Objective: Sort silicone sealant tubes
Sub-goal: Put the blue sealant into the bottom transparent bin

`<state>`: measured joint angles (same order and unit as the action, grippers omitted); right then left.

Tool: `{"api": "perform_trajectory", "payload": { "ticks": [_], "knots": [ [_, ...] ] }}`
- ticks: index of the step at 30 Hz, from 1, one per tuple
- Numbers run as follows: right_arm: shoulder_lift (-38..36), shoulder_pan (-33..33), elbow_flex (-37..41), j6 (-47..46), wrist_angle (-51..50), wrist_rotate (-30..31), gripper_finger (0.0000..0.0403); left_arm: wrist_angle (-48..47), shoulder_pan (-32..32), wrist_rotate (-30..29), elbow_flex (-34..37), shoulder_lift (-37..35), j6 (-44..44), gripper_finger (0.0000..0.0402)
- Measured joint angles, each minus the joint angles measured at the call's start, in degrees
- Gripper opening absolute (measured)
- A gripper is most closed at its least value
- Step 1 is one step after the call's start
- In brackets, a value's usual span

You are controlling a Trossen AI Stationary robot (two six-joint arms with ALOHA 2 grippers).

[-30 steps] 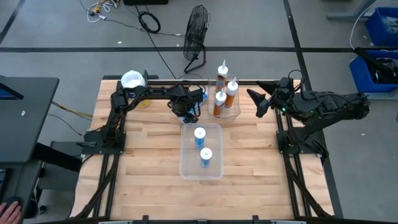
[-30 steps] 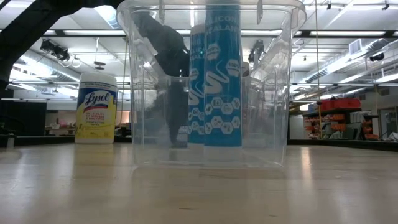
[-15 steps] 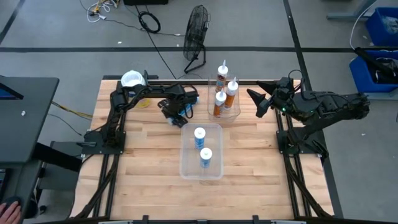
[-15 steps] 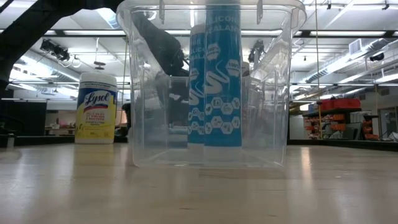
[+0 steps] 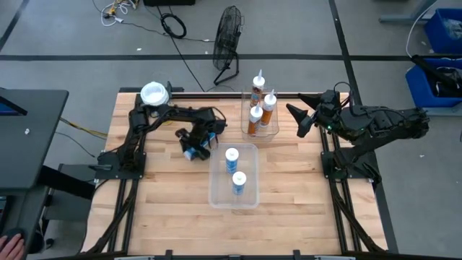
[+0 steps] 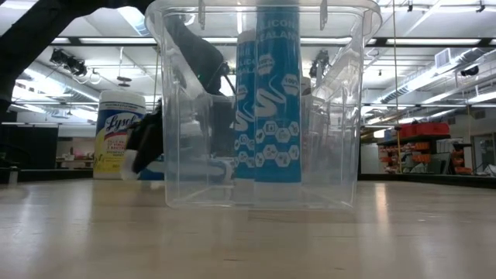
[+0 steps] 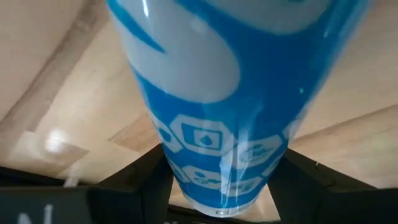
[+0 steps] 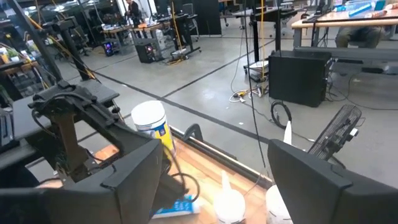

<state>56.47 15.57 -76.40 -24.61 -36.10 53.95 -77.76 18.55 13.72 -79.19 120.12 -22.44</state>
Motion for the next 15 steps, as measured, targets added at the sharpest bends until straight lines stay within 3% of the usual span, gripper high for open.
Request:
{"api": "perform_trajectory", "payload": {
  "ticks": [8, 15],
  "knots": [
    [0.02, 0.0, 0.0, 1.76, -0.45, -1.07, 0.0294, 0.05, -4.33, -1.71, 3.07, -1.13, -2.9, 0.0235],
    [0.02, 0.02, 0.0, 1.67, -1.46, -2.6, 0.0294, -0.82, -3.57, -2.68, 3.14, -2.56, -2.44, 0.025]
  ]
}}
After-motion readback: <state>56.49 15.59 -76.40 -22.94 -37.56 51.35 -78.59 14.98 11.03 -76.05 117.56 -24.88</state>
